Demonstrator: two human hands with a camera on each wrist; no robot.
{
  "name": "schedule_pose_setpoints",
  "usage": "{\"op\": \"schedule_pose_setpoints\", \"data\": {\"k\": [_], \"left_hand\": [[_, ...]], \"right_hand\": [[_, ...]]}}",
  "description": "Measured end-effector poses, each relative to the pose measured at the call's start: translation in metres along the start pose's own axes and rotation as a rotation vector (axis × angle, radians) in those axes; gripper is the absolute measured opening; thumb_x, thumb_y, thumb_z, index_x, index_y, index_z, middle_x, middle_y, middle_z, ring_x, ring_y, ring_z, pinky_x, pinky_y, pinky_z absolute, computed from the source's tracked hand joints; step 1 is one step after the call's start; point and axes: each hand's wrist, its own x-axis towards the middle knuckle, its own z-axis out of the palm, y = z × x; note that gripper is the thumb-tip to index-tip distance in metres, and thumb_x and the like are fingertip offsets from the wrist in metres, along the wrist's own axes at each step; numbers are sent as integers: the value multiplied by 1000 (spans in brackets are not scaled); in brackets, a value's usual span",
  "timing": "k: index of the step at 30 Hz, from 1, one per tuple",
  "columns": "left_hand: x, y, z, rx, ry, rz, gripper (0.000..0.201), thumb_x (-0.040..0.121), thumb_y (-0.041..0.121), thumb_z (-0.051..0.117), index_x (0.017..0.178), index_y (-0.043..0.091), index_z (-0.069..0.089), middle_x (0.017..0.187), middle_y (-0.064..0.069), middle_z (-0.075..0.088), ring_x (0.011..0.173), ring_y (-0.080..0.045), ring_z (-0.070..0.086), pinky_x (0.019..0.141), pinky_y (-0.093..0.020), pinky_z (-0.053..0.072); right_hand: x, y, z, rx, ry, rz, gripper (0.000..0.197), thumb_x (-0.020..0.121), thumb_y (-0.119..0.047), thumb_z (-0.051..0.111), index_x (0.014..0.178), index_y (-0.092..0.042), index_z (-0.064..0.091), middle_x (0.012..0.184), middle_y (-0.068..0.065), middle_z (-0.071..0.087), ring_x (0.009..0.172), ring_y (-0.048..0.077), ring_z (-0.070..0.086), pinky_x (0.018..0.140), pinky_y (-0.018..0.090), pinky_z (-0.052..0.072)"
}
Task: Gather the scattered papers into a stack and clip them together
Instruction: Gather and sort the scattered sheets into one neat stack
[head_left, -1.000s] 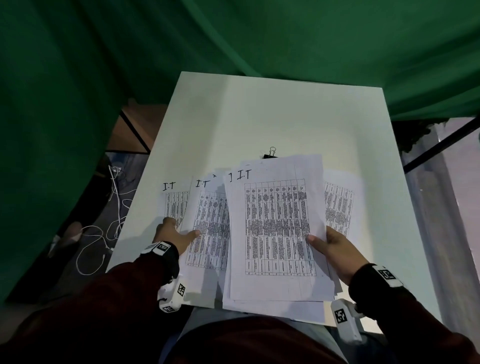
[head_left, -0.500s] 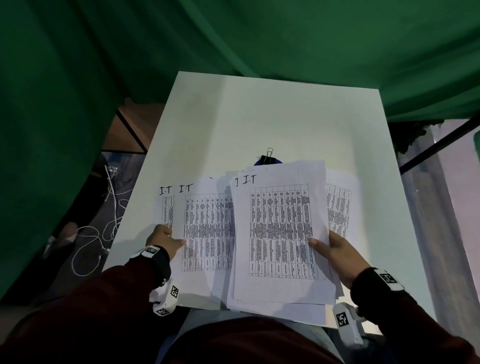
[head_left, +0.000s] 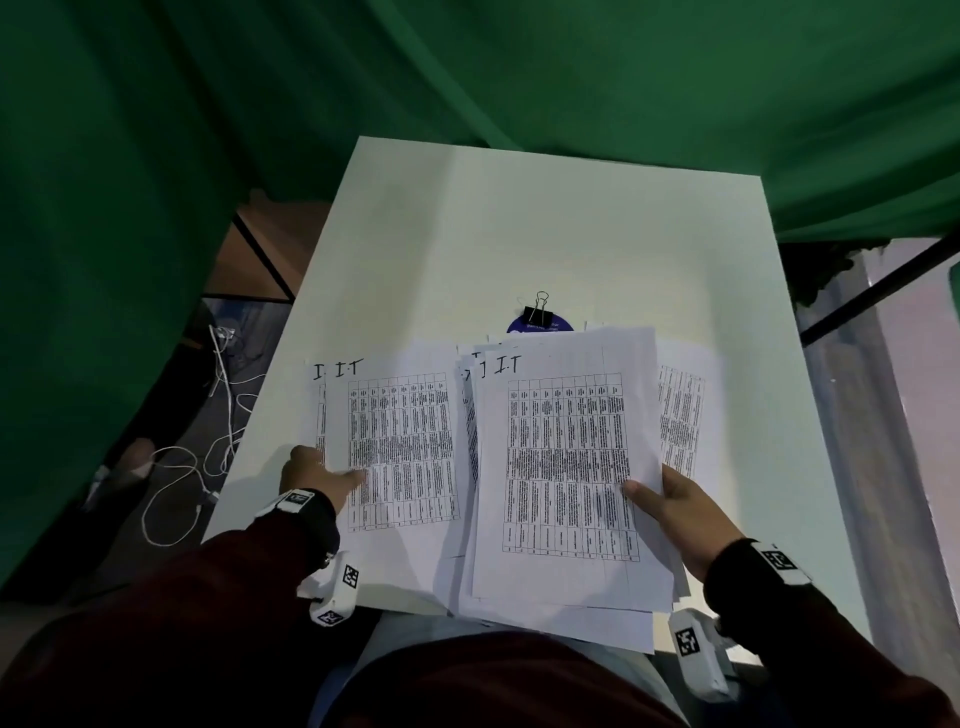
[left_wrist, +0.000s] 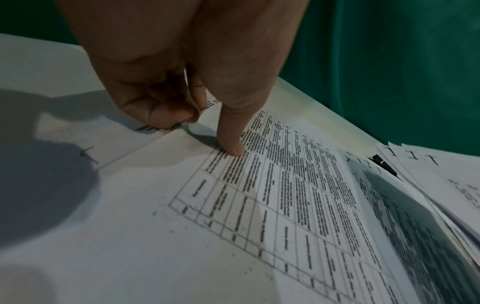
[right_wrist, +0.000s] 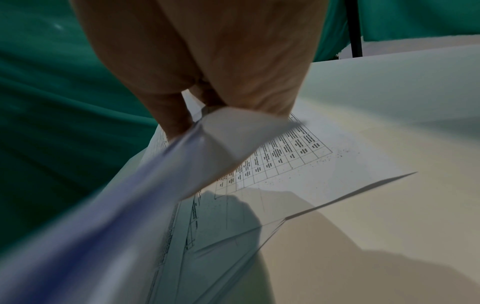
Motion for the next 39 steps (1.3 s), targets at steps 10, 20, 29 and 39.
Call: {"op": "schedule_pose_setpoints", "data": {"k": [10,20,29,39], "left_hand": [[-13,4,-18,33,76,166,14,94,23,61,100,10,60,92,-11,64,96,-38,62,84,-36,45],[-78,75,-92,-503,120,490,18,99,10,52,115,17,55,95,3,68,76,-13,61,67,-26,47],[-112,82,-4,-448,-301,380,40,88,40,74,123,24,62,123,3,70,115,-16,64,104,-42,48],[-93,72,27,-537,-812,96,62,92,28,73,147,25,45,141,8,59,128,-14,54,105,-36,43]], "right_hand": [[3,6,4,-27,-12,-10,26,98,-27,67,122,-19,68,109,2,77,94,21,70,83,36,52],[9,2,9,25,17,-14,18,99,-25,67,115,-20,69,106,2,77,98,26,70,80,34,51],[-2,-26,30,90,-178,-24,25,101,-25,63,121,-11,66,63,18,63,42,29,50,41,33,42],[10,-21,15,160,-330,70,20,102,-25,61,113,-11,72,110,14,78,92,27,75,80,36,61]]}}
